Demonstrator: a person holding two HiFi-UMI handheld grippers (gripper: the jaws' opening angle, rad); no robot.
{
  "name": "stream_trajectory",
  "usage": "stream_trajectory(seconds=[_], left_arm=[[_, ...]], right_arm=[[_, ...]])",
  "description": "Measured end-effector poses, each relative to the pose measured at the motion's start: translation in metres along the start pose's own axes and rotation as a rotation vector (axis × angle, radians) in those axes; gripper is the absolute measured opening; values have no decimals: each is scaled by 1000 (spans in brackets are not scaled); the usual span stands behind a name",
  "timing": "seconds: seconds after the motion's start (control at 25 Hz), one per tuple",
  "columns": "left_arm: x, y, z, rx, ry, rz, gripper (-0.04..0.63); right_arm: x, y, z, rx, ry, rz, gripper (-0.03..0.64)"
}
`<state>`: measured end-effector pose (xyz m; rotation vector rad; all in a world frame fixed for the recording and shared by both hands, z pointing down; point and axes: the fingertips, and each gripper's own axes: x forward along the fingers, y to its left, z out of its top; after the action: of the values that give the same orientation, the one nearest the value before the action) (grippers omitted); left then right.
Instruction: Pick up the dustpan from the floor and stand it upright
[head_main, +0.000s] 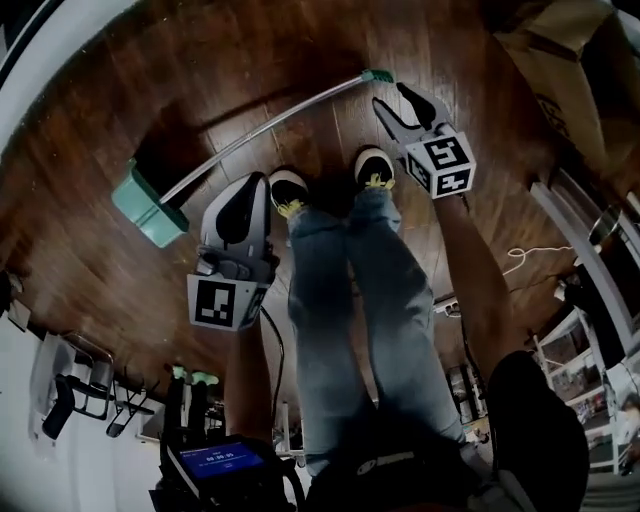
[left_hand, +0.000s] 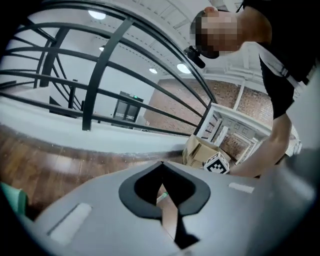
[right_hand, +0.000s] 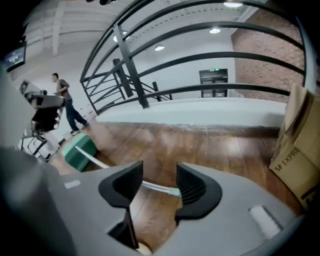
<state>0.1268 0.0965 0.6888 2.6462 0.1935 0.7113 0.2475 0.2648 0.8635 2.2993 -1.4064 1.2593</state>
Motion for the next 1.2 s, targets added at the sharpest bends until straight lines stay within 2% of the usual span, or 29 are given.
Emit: stream_trajectory(seconds=[0.16, 0.32, 0.44, 0.56, 0.64, 0.76, 0.88, 0.96, 1.12, 1.2], left_arm=[[20, 19, -24, -40, -19, 28, 18], [31, 29, -47, 7, 5, 11, 18], [38, 33, -48, 2, -8, 13, 18], [39, 31, -47, 14, -6, -4, 18], [36, 28, -42, 21, -7, -10, 18], [27, 17, -21, 11, -23, -7, 18], [6, -8, 19, 13, -58, -10, 18], [-12, -30, 55, 18, -94, -16, 18], [-62, -73, 140, 24, -190, -9, 18], [-95, -86, 176, 56, -226, 12, 18]], right_arm=[[38, -57, -47, 8, 16, -149, 213], [62, -70, -76, 31, -23, -144, 208], [74, -69, -84, 33, -67, -138, 174], [80, -71, -83, 23, -72, -156, 74], [77, -69, -70, -18, -77, -159, 66], [52, -49, -23, -120, -132, -140, 66], [10, -10, 45, -276, -188, -108, 69], [-25, 21, 96, -382, -214, -94, 69], [-91, 91, 198, -515, -275, -65, 75], [-116, 132, 241, -597, -308, -39, 80]])
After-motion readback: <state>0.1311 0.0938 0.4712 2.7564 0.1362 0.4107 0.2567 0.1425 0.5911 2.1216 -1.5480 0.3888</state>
